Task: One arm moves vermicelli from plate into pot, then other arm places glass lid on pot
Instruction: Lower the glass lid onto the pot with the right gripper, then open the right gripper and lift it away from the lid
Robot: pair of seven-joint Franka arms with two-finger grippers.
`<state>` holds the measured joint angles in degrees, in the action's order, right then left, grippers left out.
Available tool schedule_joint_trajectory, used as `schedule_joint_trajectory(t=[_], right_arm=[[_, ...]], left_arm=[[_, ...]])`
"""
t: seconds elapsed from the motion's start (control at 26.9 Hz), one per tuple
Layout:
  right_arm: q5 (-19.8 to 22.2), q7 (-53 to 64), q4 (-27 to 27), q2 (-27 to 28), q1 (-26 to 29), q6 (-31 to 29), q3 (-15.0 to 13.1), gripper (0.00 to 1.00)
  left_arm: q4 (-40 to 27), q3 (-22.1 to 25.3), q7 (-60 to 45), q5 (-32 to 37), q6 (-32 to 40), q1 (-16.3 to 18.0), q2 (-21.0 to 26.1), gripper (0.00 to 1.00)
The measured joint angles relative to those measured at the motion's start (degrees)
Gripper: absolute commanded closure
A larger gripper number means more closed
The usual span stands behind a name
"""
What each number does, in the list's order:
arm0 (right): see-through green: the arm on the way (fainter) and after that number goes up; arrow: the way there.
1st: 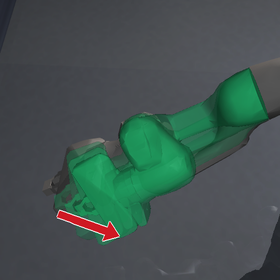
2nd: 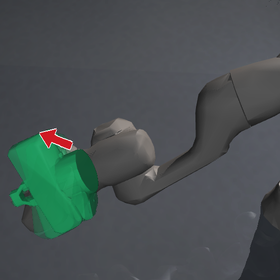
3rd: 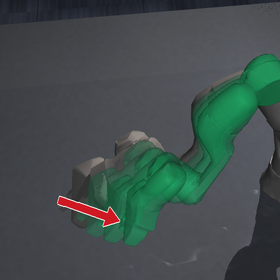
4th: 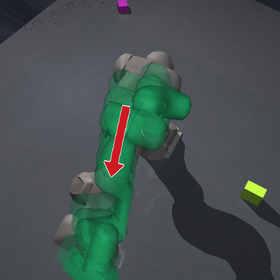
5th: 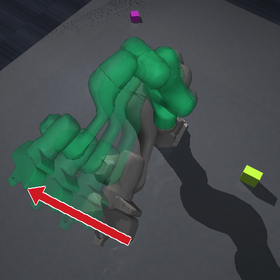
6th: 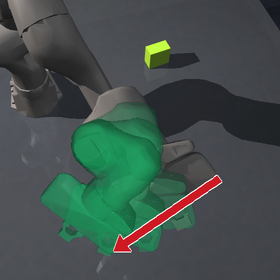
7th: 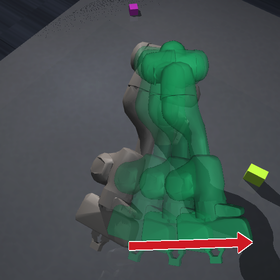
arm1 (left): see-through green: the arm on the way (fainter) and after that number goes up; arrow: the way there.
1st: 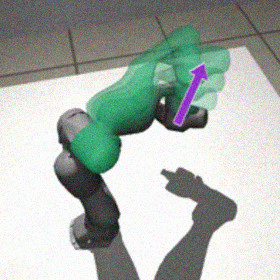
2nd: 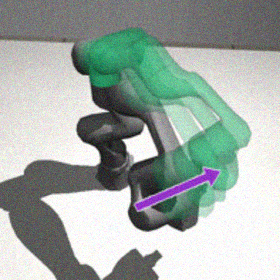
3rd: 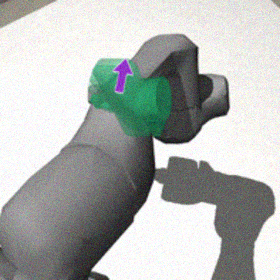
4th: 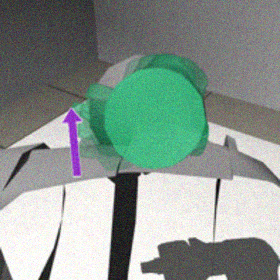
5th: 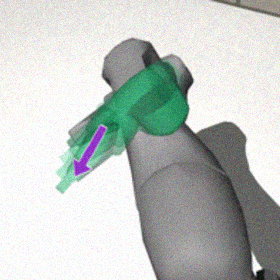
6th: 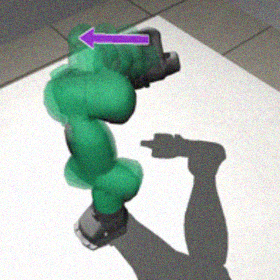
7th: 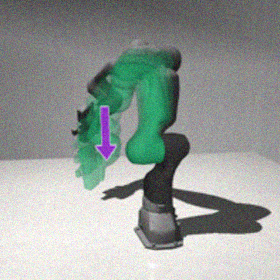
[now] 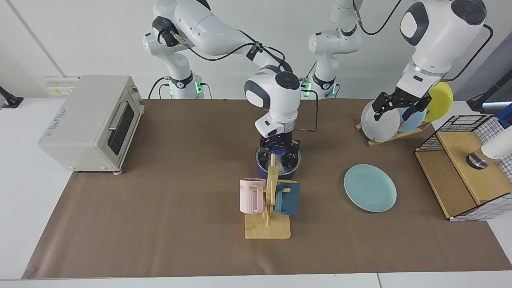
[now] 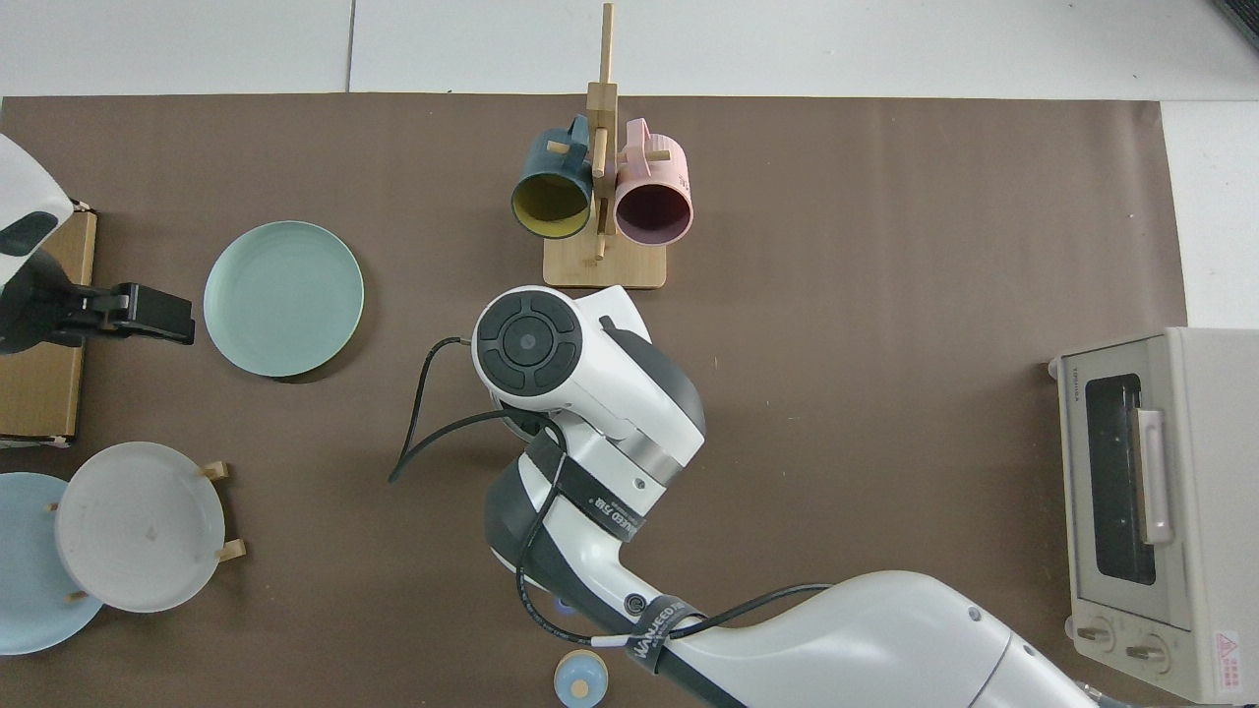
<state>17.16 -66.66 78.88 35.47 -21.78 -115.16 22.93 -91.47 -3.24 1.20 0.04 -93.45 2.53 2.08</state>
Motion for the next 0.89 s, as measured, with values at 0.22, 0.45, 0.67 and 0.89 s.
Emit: schedule_joint_trajectory(t=[0.22, 0.45, 0.67, 0.89], right_arm=[[0.00, -0.04, -0.05, 0.03, -0.01, 0.20, 0.00, 0.00], [-0.01, -0.25, -1.56, 0.04, 0.05, 3.09, 0.33, 0.00], [-0.02, -0.27, -4.70, -0.03, 0.60, 8.91, 2.03, 0.00], [-0.02, -0.27, -6.92, -0.70, 2.65, 12.39, 4.52, 0.00]], left_arm=[[0.00, 0.15, 0.00, 0.00, 0.00, 0.06, 0.00, 0.00], [0.00, 0.14, 0.00, 0.00, 0.00, 0.06, 0.00, 0.00], [0.00, 0.15, 0.00, 0.00, 0.00, 0.06, 0.00, 0.00], [0.00, 0.15, 0.00, 0.00, 0.00, 0.06, 0.00, 0.00]])
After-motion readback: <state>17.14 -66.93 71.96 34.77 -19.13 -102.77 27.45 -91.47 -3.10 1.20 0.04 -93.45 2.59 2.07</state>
